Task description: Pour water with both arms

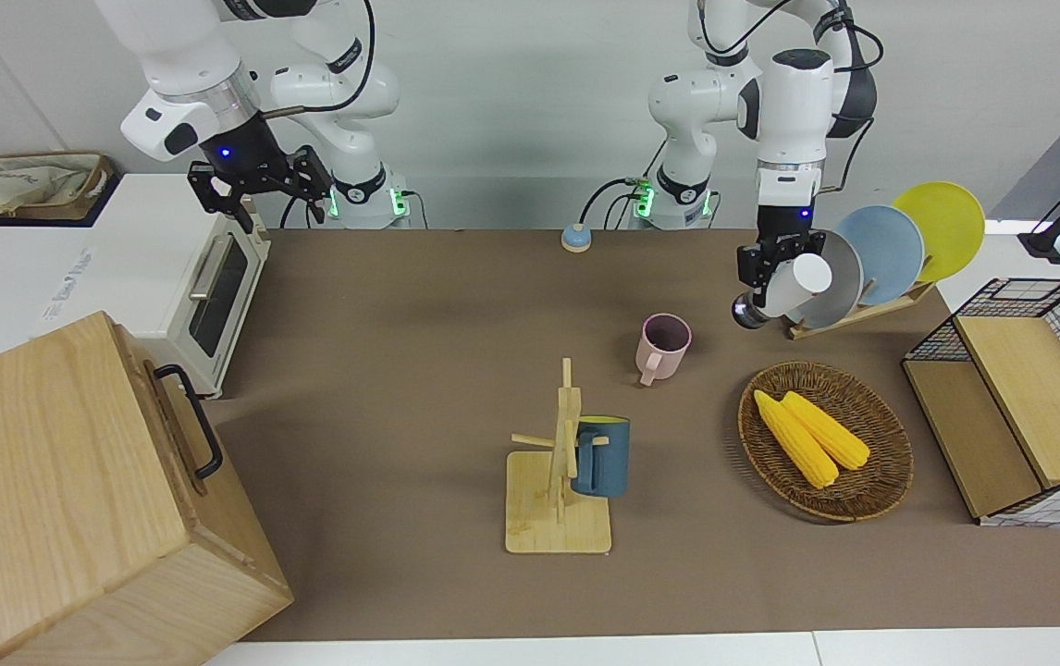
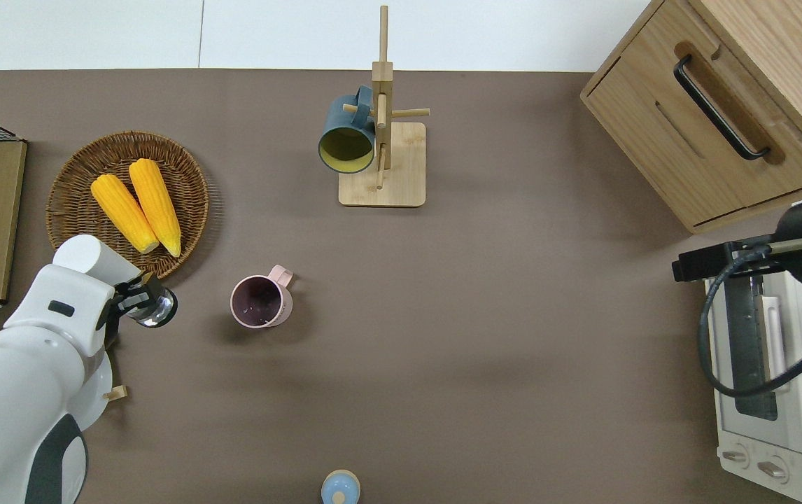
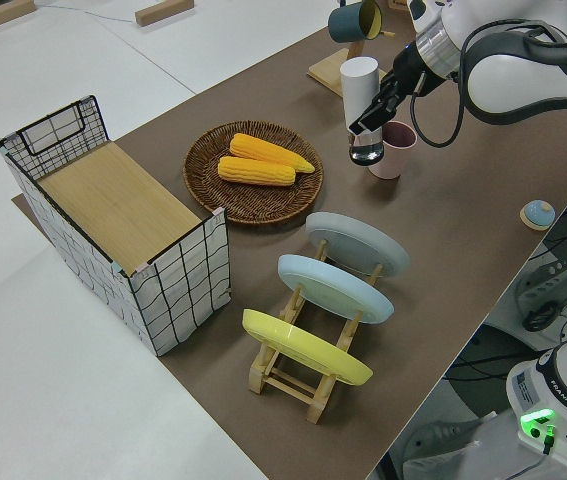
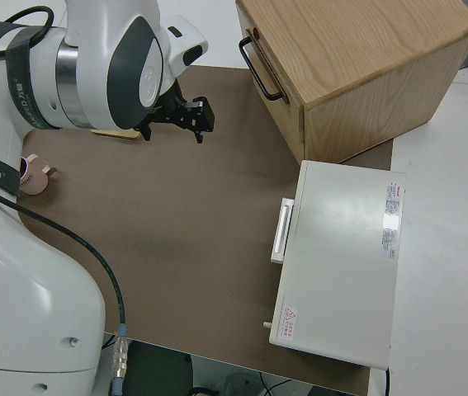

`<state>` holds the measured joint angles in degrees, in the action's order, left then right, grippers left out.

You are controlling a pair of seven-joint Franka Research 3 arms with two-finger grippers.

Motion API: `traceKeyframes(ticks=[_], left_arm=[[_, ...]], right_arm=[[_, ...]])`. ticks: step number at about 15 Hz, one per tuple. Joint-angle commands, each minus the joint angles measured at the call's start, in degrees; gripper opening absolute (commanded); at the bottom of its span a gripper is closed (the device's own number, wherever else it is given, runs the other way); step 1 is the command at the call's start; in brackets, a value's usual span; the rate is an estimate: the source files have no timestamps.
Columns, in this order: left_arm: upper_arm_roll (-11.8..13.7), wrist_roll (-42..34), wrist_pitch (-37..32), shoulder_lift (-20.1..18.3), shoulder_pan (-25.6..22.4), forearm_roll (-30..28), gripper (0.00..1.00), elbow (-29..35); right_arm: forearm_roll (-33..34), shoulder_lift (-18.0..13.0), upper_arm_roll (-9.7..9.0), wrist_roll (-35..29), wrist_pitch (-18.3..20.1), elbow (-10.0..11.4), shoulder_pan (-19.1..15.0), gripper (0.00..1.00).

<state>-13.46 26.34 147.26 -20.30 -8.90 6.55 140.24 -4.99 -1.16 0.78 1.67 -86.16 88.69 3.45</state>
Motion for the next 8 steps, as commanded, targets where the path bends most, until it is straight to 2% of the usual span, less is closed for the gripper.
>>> traceKeyframes(ticks=[1, 3, 8], left_arm=[[-0.43, 1.44, 3.56, -0.53, -2.52, 3.2, 0.06, -0.93], [-0.51, 1.52, 3.74, 0.43, -4.63, 5.57, 0.06, -2.59], [0.01, 0.65, 3.56, 3.77, -6.66, 6.02, 0.04, -8.04]], right_arm=[[-0.99, -0.78, 0.09, 1.05, -0.32, 0.61, -0.11, 0.992], [-0.99, -0.78, 0.18, 1.14, -0.32, 0.61, -0.11, 0.992], [-0.99, -0.78, 0.18, 1.14, -0.32, 0.61, -0.11, 0.992]])
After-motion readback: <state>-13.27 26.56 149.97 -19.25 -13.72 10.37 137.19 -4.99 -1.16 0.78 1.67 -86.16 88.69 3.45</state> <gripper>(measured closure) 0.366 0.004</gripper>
